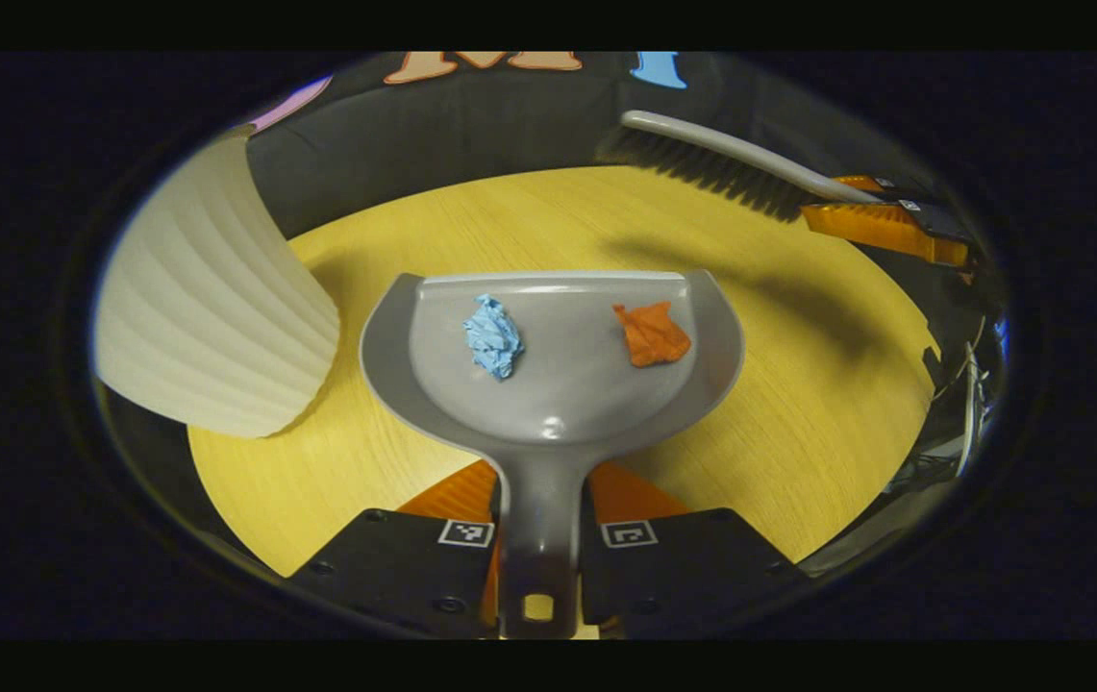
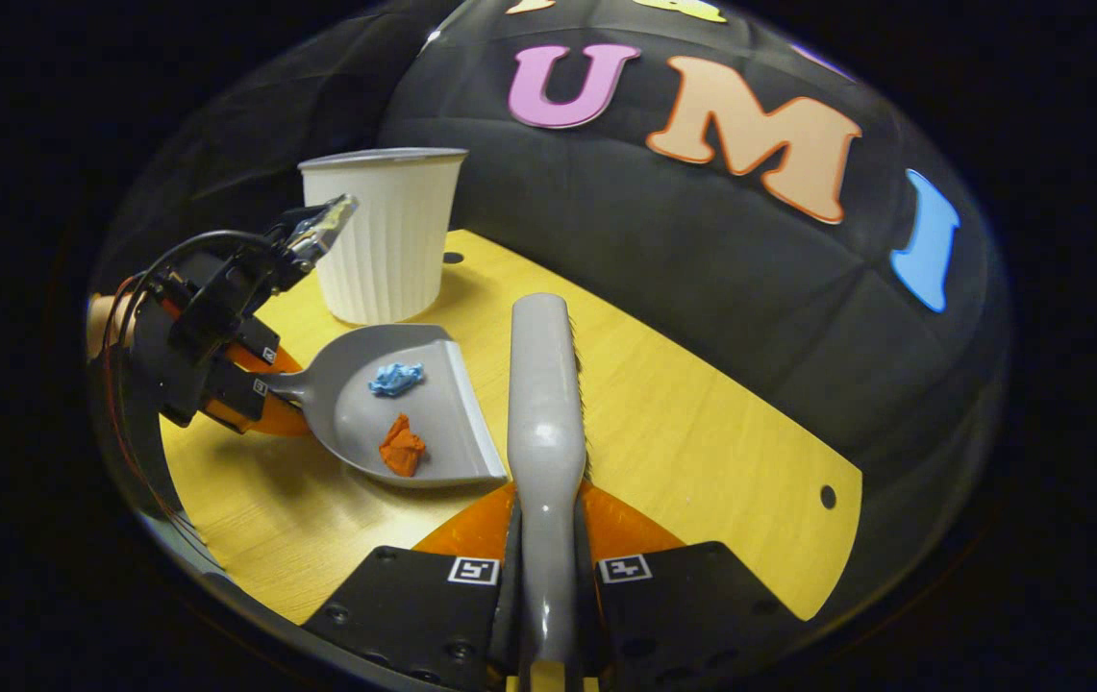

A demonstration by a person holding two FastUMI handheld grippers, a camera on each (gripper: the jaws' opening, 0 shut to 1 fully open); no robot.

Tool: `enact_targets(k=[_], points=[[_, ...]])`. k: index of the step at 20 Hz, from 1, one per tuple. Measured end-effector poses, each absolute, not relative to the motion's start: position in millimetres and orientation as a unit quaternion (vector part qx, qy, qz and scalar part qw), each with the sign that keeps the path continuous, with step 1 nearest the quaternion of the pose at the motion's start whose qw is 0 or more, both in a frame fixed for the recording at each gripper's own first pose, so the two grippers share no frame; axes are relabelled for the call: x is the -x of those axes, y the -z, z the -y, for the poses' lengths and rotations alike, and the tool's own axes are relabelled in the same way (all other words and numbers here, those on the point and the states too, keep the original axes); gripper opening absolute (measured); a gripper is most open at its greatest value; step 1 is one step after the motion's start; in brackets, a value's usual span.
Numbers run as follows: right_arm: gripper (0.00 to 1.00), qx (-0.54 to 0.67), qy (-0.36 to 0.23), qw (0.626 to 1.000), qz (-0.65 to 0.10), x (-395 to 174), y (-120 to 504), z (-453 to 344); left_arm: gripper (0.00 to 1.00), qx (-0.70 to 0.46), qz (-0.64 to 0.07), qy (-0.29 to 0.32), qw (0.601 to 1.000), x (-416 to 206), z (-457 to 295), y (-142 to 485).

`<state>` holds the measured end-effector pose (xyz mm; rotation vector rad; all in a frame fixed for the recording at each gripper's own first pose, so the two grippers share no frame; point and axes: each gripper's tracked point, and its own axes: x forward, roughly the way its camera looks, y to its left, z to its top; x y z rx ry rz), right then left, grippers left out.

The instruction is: Pick up the small broom and dustpan from the desktop, sweep the trash into the dustpan with the broom, and then empty the trash into the garbage bin.

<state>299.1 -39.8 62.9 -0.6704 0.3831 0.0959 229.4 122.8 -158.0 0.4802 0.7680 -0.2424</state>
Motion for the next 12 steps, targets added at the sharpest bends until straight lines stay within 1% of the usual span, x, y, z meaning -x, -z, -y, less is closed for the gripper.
enact_targets(k=[2, 4, 5, 7, 8, 10, 12], points=[[0.22, 0.284, -0.025, 0.943, -0.171, -268.0, -73.1, 60.0, 0.27, -0.217, -0.357, 0.121, 0.9, -227.2, -114.7, 154.9], [0.22, 0.262, 0.004, 0.952, -0.156, -233.2, -78.7, 94.6, 0.26, -0.198, -0.357, 0.122, 0.905, -232.3, -118.4, 159.0], [0.21, 0.249, 0.016, 0.956, -0.153, -214.2, -79.2, 109.2, 0.26, -0.192, -0.357, 0.124, 0.906, -233.8, -119.0, 161.5], [0.22, 0.212, 0.026, 0.965, -0.153, -165.1, -74.9, 128.3, 0.26, -0.189, -0.35, 0.13, 0.908, -233.8, -120.0, 161.8], [0.22, 0.195, 0.024, 0.967, -0.159, -145.3, -60.8, 137.2, 0.26, -0.191, -0.346, 0.132, 0.909, -233.9, -121.1, 161.2], [0.22, 0.18, 0.021, 0.967, -0.181, -125.6, -29.2, 131.9, 0.26, -0.193, -0.331, 0.132, 0.914, -236.6, -123.7, 164.9], [0.22, 0.172, 0.011, 0.964, -0.204, -103.2, 2.8, 123.7, 0.26, -0.186, -0.314, 0.114, 0.924, -241.4, -126.3, 171.9]])
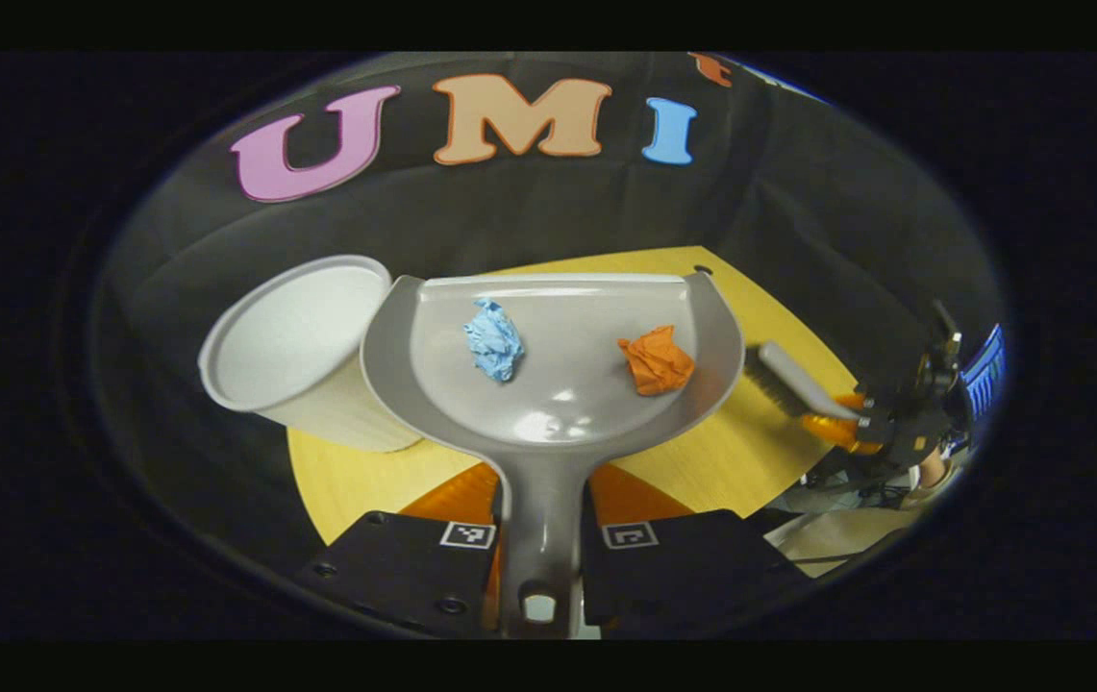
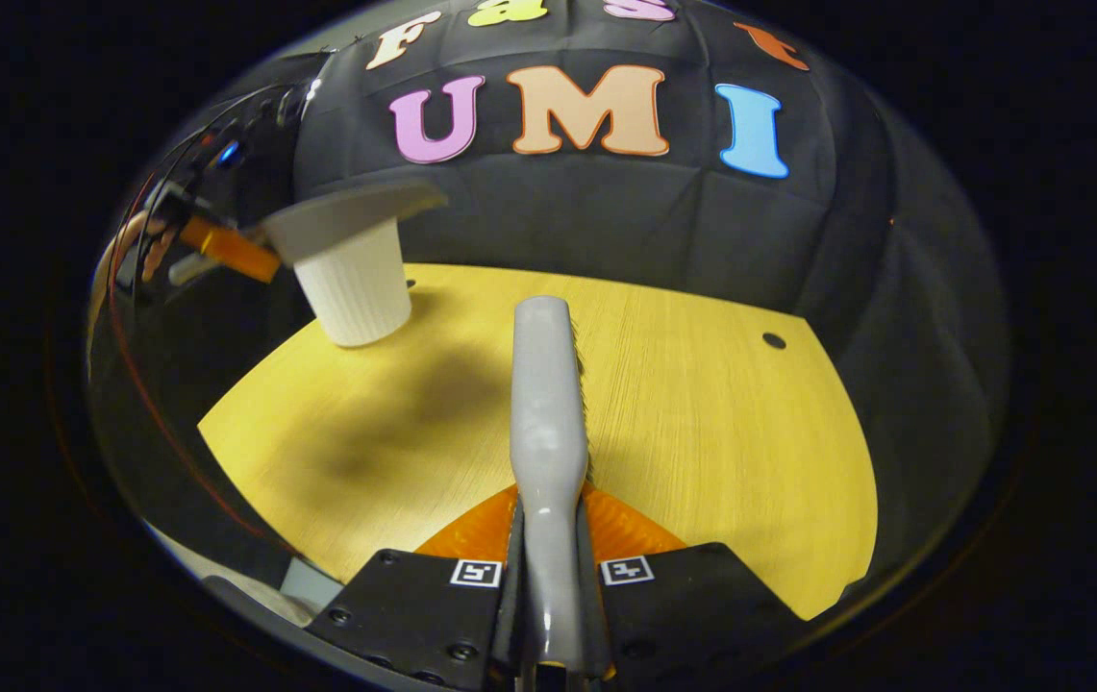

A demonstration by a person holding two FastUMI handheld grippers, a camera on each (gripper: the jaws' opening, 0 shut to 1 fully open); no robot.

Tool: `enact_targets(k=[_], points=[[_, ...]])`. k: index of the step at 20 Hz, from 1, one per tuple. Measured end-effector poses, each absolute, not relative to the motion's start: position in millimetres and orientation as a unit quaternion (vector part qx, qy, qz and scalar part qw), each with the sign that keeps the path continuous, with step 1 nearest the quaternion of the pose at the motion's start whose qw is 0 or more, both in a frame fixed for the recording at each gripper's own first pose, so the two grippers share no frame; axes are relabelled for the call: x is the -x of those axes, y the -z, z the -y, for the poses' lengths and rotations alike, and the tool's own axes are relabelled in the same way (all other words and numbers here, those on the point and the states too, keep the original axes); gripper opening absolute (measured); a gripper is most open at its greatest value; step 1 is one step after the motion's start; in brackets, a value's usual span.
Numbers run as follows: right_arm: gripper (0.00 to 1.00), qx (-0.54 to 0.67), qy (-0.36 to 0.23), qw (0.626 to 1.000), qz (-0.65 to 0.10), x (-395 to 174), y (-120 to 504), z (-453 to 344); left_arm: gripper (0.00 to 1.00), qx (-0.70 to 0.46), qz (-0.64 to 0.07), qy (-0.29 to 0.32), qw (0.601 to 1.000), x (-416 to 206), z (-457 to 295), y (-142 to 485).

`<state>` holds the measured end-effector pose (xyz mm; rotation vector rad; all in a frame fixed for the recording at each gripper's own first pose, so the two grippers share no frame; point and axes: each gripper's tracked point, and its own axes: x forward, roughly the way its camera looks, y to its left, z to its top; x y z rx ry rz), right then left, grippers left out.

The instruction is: Pick up the small broom and dustpan from the desktop, sweep the trash into the dustpan with the broom, and then empty the trash into the garbage bin.

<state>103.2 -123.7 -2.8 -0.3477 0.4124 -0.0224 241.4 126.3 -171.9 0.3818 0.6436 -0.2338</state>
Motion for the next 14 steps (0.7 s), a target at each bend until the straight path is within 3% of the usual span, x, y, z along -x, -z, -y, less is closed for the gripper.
enact_targets(k=[5, 9, 14], points=[[0.22, 0.114, -0.014, 0.963, -0.244, -65.1, 53.4, 103.5, 0.26, -0.244, -0.318, -0.02, 0.916, -247.2, -151.4, 176.9], [0.22, 0.105, -0.014, 0.962, -0.251, -51.7, 60.2, 102.4, 0.27, -0.343, -0.362, -0.15, 0.854, -237.8, -156.9, 168.1], [0.22, 0.054, -0.01, 0.969, -0.24, -50.6, 49.0, 102.4, 0.26, -0.462, -0.416, -0.189, 0.76, -244.7, -139.6, 165.3]])
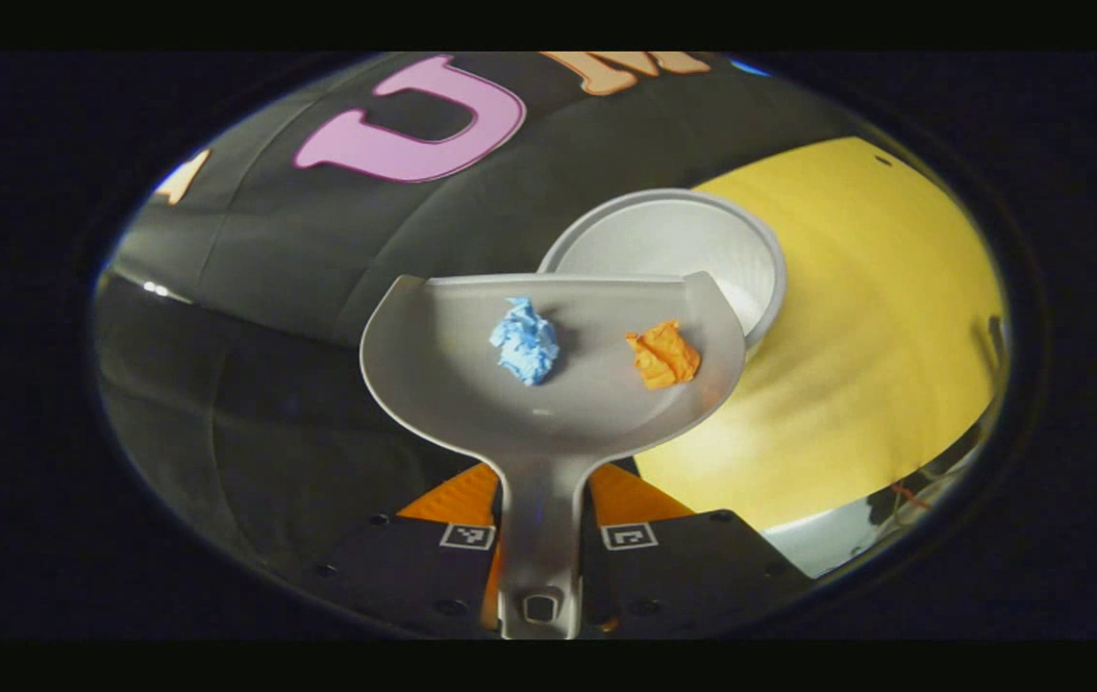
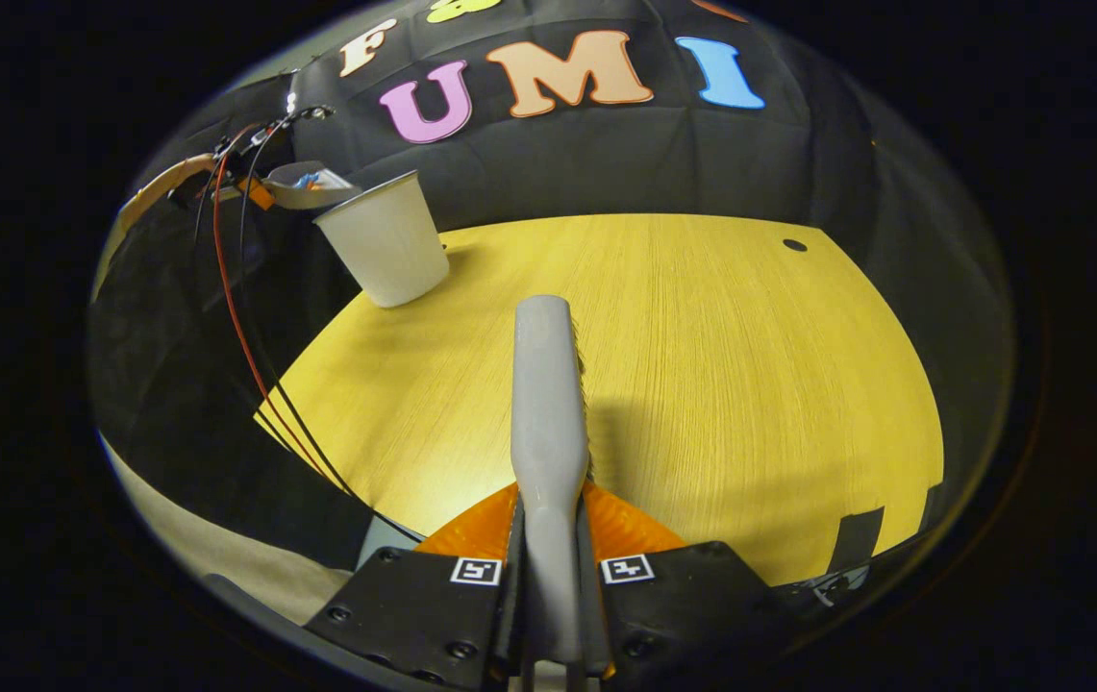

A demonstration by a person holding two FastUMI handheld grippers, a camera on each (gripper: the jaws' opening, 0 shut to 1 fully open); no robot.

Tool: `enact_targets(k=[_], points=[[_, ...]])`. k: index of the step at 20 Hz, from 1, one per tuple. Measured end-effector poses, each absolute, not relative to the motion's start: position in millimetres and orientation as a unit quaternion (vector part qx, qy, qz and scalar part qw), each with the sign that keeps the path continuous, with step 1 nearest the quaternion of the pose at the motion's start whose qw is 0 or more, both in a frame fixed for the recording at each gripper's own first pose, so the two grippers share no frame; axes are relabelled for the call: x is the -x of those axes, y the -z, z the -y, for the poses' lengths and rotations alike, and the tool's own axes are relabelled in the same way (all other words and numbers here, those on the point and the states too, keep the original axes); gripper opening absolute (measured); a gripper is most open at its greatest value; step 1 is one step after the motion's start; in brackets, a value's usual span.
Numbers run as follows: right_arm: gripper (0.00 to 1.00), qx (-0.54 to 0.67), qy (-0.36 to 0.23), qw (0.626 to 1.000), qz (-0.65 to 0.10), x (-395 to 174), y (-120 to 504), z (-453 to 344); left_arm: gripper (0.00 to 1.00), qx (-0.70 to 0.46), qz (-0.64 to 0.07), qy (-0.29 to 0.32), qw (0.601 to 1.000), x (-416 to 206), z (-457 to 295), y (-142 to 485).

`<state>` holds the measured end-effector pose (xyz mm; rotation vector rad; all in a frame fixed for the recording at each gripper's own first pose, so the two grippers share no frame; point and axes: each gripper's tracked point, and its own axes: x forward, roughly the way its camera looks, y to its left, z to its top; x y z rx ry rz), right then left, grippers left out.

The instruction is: Pick up the small broom and dustpan from the desktop, sweep the trash into the dustpan with the broom, and then empty the trash into the garbage bin.

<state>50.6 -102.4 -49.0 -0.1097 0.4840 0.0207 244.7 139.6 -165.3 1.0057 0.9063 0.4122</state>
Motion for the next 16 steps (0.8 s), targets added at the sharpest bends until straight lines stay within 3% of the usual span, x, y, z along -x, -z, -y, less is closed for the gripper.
enact_targets(k=[7, 9, 16], points=[[0.22, 0.049, 0.002, 0.97, -0.236, -51.9, 50.4, 103.6, 0.25, -0.6, -0.401, -0.229, 0.654, -250.8, -137.5, 150.6], [0.22, 0.047, 0.002, 0.97, -0.237, -50.3, 49.4, 105.2, 0.25, -0.618, -0.393, -0.235, 0.639, -252.3, -131.6, 147.1], [0.22, 0.063, -0.01, 0.968, -0.244, -46.2, 48.4, 108.2, 0.26, -0.571, -0.387, -0.21, 0.693, -252.2, -140.7, 156.9]])
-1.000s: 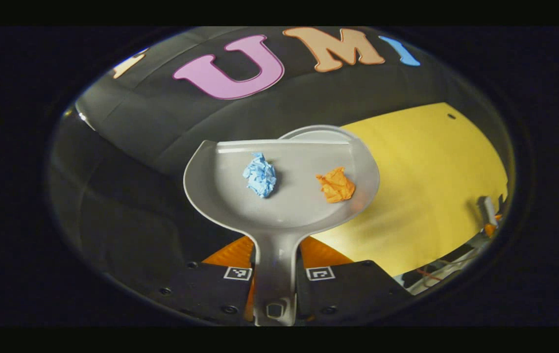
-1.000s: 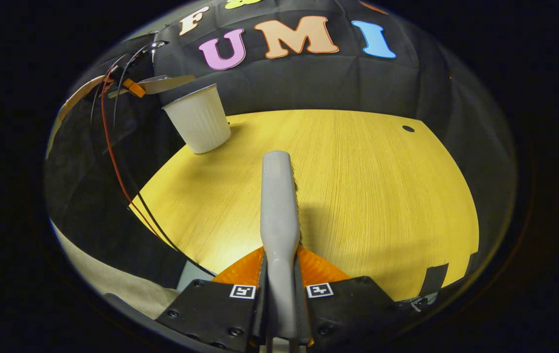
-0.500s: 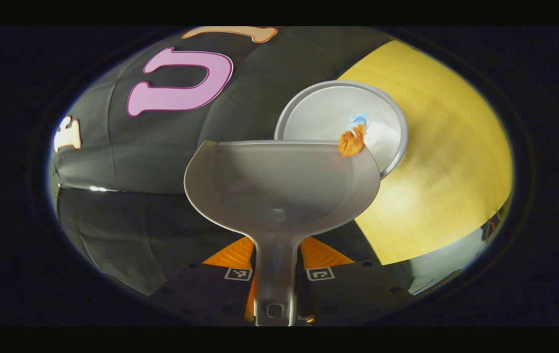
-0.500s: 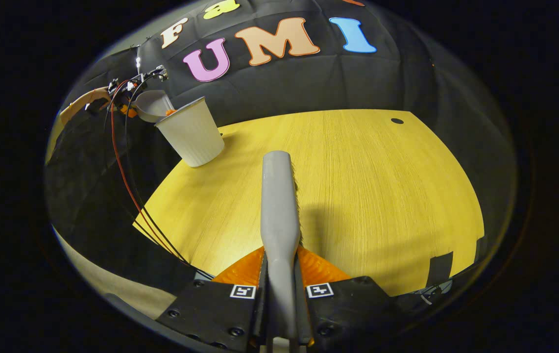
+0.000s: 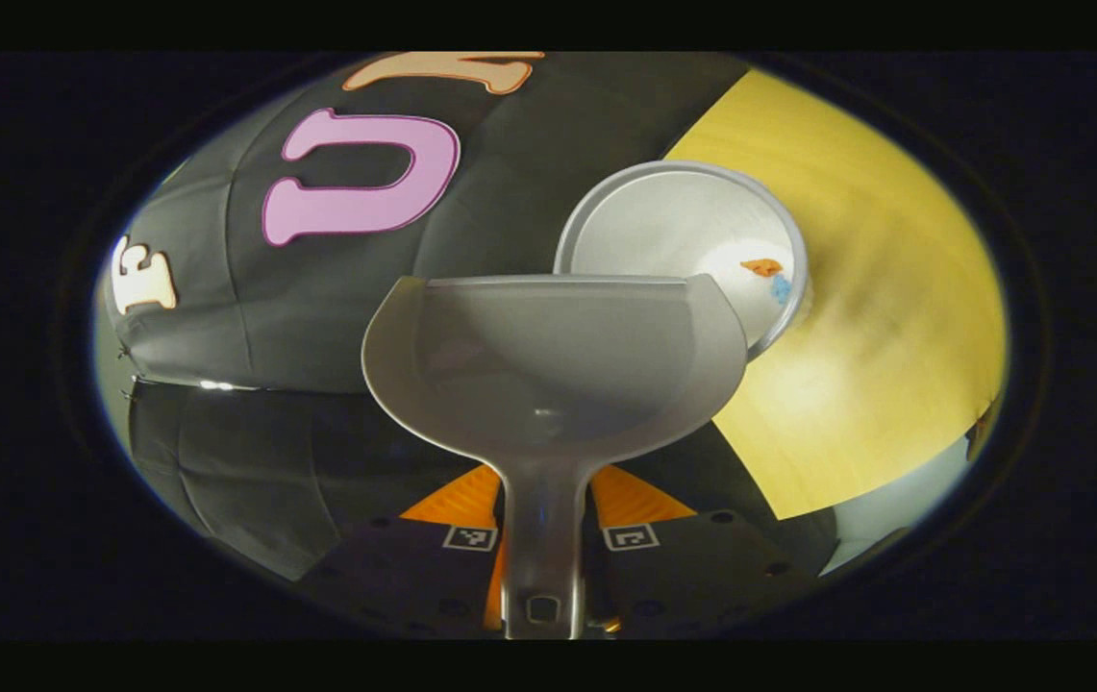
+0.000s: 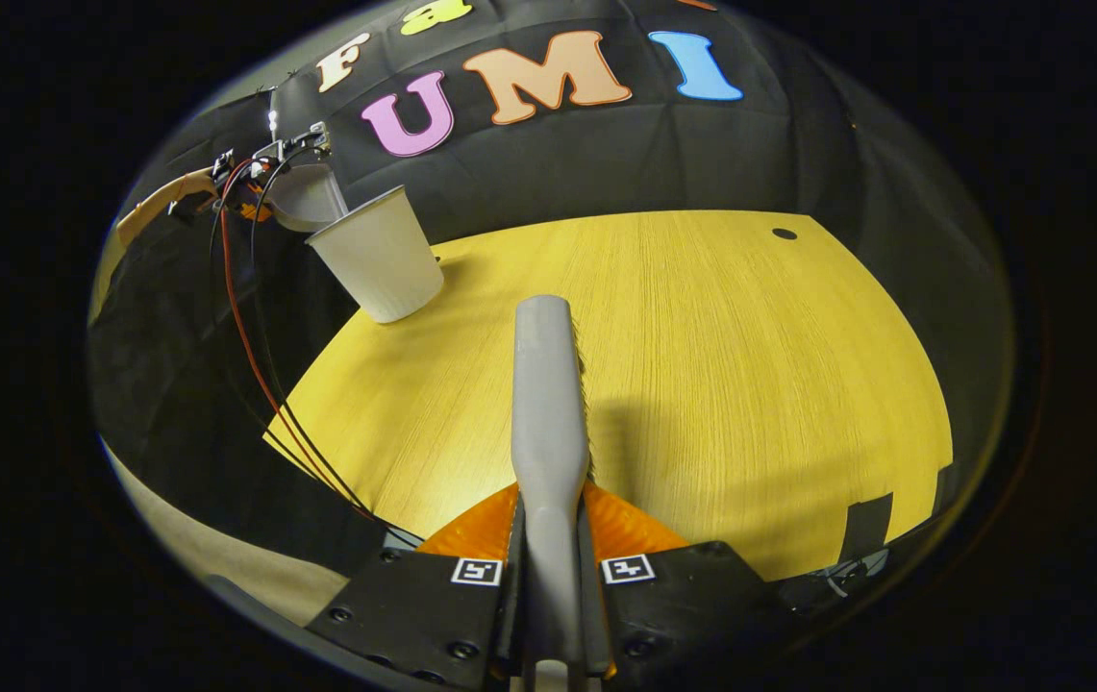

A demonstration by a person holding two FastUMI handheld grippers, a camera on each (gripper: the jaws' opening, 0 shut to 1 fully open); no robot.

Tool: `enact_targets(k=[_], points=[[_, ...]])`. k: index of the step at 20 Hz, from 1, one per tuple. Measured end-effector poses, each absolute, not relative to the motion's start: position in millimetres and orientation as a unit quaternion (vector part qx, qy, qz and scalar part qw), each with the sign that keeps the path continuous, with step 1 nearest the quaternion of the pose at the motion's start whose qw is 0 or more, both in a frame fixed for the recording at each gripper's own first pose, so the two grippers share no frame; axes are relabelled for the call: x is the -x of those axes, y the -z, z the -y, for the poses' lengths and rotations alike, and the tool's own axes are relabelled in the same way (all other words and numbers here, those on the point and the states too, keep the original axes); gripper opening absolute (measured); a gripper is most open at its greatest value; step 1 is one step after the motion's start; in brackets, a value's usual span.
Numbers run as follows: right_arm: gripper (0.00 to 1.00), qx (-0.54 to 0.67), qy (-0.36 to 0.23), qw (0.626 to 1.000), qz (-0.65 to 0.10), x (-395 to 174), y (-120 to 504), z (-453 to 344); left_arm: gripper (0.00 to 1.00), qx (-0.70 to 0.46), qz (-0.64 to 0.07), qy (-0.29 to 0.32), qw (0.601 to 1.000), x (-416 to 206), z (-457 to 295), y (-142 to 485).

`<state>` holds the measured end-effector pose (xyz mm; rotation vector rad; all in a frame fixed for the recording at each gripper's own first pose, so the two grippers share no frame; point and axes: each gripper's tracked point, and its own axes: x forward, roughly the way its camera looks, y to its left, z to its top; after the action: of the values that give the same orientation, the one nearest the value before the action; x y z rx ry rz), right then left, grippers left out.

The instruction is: Pick up the small broom and dustpan from the desktop, sweep the trash into the dustpan with the broom, and then empty the trash into the garbage bin.

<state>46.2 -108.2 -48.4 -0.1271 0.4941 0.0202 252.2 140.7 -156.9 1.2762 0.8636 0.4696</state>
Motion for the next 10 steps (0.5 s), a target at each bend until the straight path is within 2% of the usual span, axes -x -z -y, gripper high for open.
enact_targets(k=[2, 3, 5, 6, 9, 10], points=[[0.22, 0.062, -0.011, 0.967, -0.247, -45.6, 48.0, 108.0, 0.24, -0.531, -0.38, -0.195, 0.731, -254.5, -143.2, 173.5], [0.22, 0.06, -0.013, 0.967, -0.248, -45.4, 47.1, 107.3, 0.28, -0.5, -0.375, -0.186, 0.758, -251.1, -138.3, 183.7], [0.22, 0.06, -0.018, 0.966, -0.249, -46.4, 45.8, 108.3, 0.23, -0.426, -0.354, -0.158, 0.818, -247.5, -126.6, 205.3], [0.22, 0.061, -0.017, 0.966, -0.249, -44.7, 45.7, 107.8, 0.28, -0.39, -0.339, -0.141, 0.845, -249.3, -118.7, 214.0], [0.22, 0.06, -0.022, 0.968, -0.242, -44.6, 37.5, 105.4, 0.24, -0.321, -0.291, -0.105, 0.895, -250.4, -97.7, 218.4], [0.22, 0.058, -0.024, 0.969, -0.238, -41.7, 32.1, 105.8, 0.25, -0.3, -0.27, -0.1, 0.909, -253.6, -92.7, 217.4]])
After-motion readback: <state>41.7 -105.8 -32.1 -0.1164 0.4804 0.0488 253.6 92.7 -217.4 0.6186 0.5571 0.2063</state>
